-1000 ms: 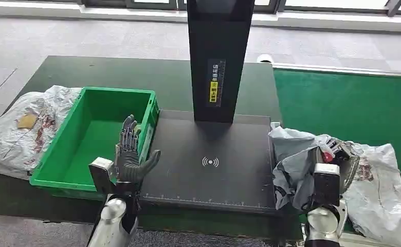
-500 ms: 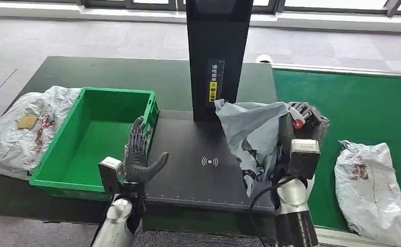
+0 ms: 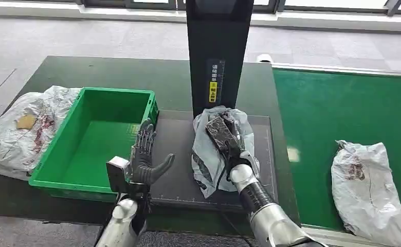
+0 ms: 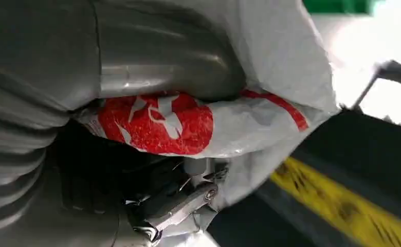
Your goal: Moved the parcel from conveyor to table for the left to box.
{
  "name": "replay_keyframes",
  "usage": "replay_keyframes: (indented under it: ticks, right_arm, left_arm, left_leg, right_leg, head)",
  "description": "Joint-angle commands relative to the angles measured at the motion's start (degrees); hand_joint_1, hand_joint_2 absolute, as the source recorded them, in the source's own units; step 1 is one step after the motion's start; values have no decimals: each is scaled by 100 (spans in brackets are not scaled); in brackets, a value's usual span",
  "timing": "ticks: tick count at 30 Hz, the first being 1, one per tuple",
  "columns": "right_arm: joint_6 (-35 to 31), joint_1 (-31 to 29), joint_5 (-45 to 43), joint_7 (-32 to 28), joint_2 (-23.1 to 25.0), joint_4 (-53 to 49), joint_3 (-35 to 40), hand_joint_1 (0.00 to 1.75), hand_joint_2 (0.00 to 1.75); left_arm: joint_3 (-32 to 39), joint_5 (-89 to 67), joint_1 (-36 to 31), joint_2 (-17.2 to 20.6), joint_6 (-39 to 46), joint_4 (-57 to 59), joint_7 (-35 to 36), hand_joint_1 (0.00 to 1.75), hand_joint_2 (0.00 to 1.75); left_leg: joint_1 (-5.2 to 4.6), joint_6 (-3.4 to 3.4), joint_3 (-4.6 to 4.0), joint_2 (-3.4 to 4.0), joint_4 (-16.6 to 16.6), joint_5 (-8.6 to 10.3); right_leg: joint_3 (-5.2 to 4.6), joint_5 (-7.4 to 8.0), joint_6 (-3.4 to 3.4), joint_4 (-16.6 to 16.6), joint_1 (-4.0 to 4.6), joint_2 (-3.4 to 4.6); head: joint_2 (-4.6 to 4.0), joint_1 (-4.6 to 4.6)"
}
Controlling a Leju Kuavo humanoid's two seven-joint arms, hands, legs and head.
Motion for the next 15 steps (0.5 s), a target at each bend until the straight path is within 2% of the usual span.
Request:
replay_keyframes:
  ticks: [1,6,9,10,12,15]
  right_arm:
    - [73,-272,-60,-139,-238,836,252,0,0]
    - [-240,-147,-65,-385,-321,482,79,0,0]
    - [-1412,149,224,-613,-341,-161,-89,0,0]
    - [-2664,636,2209,222,-326,-1162,-428,0,0]
    - [-2664,1480,3526,254,-44,-2968,-1180,0,0]
    - [-2664,1480,3526,254,-44,-2968,-1180,0,0]
  left_arm:
    - [226,-42,-81,-198,153,74,19,0,175]
    - [252,-52,6,-195,209,-10,19,0,175]
    - [287,-54,104,-204,312,-123,19,0,175]
    - [314,-55,201,-220,396,-250,19,0,175]
    - [306,-53,279,-222,451,-339,19,0,175]
    - [306,-53,279,-222,451,-339,19,0,175]
  left_leg:
    - [5,-3,12,-13,-4,1]
    - [8,-5,18,-17,-11,5]
    - [7,-4,18,-16,-11,2]
    - [4,-2,9,-11,-3,1]
    - [8,-4,18,-22,-9,-2]
    - [8,-5,18,-31,-7,-8]
  right_leg:
    - [21,-1,-1,-11,6,-17]
    - [29,2,-1,-22,8,-23]
    - [29,1,0,-21,8,-22]
    - [16,0,1,-10,4,-15]
    - [31,-4,1,-21,9,-26]
    - [36,-11,0,-18,9,-34]
  head:
    - [0,0]
    - [0,0]
    - [0,-2]
    - [0,-2]
    - [0,-2]
    - [0,0]
